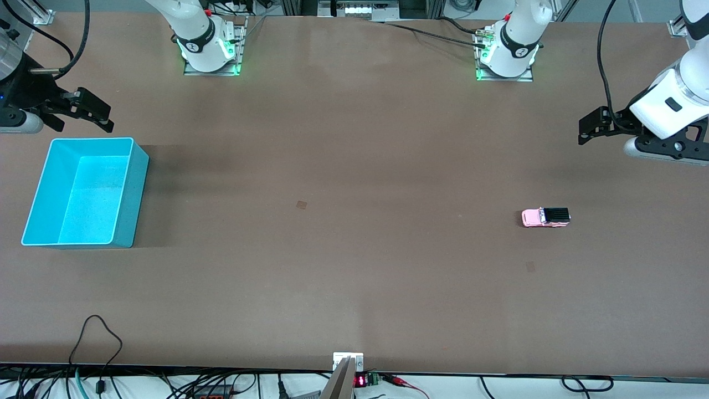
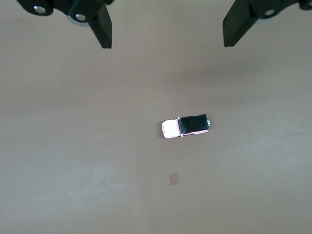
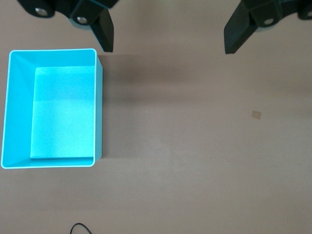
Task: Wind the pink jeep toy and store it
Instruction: 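Move the left gripper down over the pink toy jeep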
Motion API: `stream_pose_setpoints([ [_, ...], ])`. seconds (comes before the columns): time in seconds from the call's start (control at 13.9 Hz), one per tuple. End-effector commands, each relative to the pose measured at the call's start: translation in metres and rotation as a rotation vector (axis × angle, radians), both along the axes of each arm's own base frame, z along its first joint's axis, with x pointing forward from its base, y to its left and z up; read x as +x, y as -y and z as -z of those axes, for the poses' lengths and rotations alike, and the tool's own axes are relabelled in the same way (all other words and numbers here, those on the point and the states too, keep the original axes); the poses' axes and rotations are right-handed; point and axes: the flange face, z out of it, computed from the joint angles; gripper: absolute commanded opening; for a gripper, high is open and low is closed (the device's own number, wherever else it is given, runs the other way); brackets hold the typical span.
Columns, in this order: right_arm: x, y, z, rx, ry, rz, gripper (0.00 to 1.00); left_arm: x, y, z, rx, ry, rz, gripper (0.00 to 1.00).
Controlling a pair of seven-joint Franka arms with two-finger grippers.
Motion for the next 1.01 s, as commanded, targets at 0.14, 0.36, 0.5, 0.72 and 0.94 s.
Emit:
stream_pose_setpoints([
  [0.14,-0.002,0.003,-0.004,-0.007,-0.003,-0.010,1.00,0.003,0.000,-0.006,-0.011,-0.005,-0.007,1.00],
  [0.36,-0.002,0.003,-0.003,-0.005,-0.003,-0.010,1.00,0.003,0.001,-0.005,-0.010,-0.005,-0.003,1.00],
  [0.5,-0.002,0.003,-0.004,-0.005,-0.001,-0.010,1.00,0.003,0.002,-0.004,-0.009,-0.010,-0.009,1.00],
  [0.72,-0.002,0.003,-0.003,-0.005,-0.003,-0.008,1.00,0.002,-0.002,-0.001,-0.009,-0.025,-0.004,1.00],
  [0.94,-0.002,0.004,-0.004,-0.005,-0.001,-0.008,1.00,-0.009,0.002,0.013,-0.001,-0.150,0.007,1.00],
])
